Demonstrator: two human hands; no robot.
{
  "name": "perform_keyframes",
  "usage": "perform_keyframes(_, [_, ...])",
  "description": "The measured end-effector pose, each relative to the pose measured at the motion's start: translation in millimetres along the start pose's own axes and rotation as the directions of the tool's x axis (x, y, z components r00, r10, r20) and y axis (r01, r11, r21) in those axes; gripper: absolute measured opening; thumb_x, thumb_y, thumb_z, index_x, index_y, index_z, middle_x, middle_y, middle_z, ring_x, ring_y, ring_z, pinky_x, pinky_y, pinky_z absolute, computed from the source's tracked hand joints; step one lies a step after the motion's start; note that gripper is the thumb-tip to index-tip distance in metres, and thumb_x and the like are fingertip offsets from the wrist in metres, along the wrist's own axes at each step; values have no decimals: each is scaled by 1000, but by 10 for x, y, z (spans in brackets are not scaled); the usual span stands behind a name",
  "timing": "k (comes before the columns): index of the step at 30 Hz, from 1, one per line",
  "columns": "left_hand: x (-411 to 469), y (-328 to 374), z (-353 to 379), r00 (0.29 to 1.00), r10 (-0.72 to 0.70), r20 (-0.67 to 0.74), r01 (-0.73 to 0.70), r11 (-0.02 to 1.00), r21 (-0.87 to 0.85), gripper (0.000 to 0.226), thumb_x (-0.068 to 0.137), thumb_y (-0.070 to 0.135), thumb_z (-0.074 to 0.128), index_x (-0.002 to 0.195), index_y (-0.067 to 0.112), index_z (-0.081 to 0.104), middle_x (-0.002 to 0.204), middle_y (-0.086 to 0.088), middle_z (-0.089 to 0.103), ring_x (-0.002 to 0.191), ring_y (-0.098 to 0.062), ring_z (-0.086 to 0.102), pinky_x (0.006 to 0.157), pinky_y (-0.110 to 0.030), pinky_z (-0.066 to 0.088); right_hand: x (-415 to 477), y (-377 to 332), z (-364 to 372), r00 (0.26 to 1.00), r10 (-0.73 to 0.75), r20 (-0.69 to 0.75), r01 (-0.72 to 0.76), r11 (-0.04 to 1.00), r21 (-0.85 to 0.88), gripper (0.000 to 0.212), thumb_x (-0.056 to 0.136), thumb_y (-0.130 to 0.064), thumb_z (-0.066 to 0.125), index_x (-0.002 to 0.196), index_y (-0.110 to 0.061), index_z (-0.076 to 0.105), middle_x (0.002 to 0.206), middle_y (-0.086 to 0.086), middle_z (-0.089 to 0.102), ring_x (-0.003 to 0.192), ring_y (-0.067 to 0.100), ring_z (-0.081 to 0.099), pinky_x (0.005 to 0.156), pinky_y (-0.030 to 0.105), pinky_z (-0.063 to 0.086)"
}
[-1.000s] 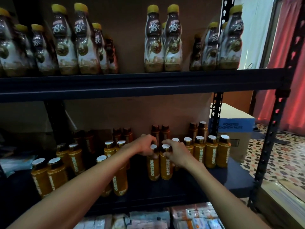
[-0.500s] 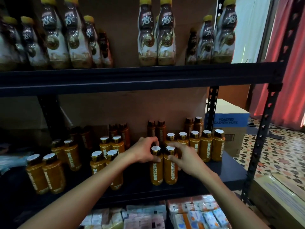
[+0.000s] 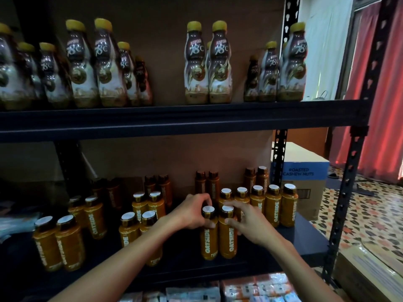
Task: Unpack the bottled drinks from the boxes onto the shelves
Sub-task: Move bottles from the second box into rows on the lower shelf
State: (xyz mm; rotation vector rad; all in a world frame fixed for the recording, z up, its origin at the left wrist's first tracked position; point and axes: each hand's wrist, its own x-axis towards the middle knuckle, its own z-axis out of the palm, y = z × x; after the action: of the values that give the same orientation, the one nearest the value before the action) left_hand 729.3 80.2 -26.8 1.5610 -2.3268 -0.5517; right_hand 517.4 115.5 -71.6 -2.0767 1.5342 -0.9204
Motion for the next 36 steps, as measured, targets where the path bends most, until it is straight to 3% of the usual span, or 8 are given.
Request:
perform_keyframes(9, [-3,14,-27,1000,0,22,0,1000,12,53,76,34,85,117,32,52,140,-5,43,123,-23,48,86,-30,43,17,3,-11,1000,10,15,-10,1000,-26,50,93,-34,71,137,-45,50,131,-17,58,69,-1,65,73,18,53])
perform_keyframes(12, [14,3,-28,1000,5,25,-5,1000,7,51,75,34,85,113,34,52,139,-4,44,122,-23,49,87,-31,45,-8,-16,27,1000,15,-18,-15,1000,-18,50,93,-32,71,138,-44,50,110,-24,61,75,-9,55,83,16,51])
perform_keyframes(17, [64,-38,-9,999,31,21,-30,999,-14,48,73,34,86,107,35,54,133,0,49,113,-17,54,81,-27,47,-40,-50,28,998,48,-27,-48,999,14,50,94,-32,70,139,-42,51,91,-22,59,95,5,63,92,25,55])
perform_keyframes(19, [77,-67,3,999,30,30,-30,1000,1,47,73,39,85,107,38,53,132,0,50,110,-17,57,83,-30,51,-49,-68,21,998,48,-27,-48,999,16,51,94,-33,70,140,-42,50,104,-18,63,95,2,61,94,26,55])
perform_keyframes(23, [94,-54,-27,998,56,-13,-57,998,-29,43,79,53,76,114,37,57,123,1,57,100,-14,62,83,-31,56,-61,-110,-25,1000,17,-16,-18,999,-37,56,95,-42,67,146,-39,45,148,-11,49,131,9,50,107,26,42])
perform_keyframes(26, [165,52,-103,988,69,-139,-82,993,-89,42,86,49,71,122,32,58,122,1,59,98,-13,63,78,-26,55,8,-168,-137,998,-12,-64,9,999,-53,58,94,-51,63,147,-43,42,150,-10,47,127,11,53,108,36,46])
perform_keyframes(30, [367,236,-197,968,87,-237,-103,993,-58,37,89,43,70,120,22,62,111,-2,64,91,-12,63,72,-23,52,275,-198,-432,992,15,-128,-31,992,-122,48,95,-43,65,141,-39,50,146,-4,50,127,18,55,105,38,48])
perform_keyframes(36, [747,425,-170,997,52,-59,-51,999,8,50,87,33,75,130,15,58,125,-5,61,110,-19,60,87,-28,50,740,6,-657,987,159,-17,-157,946,-283,60,92,-27,72,146,-26,47,149,4,50,135,26,48,111,41,42])
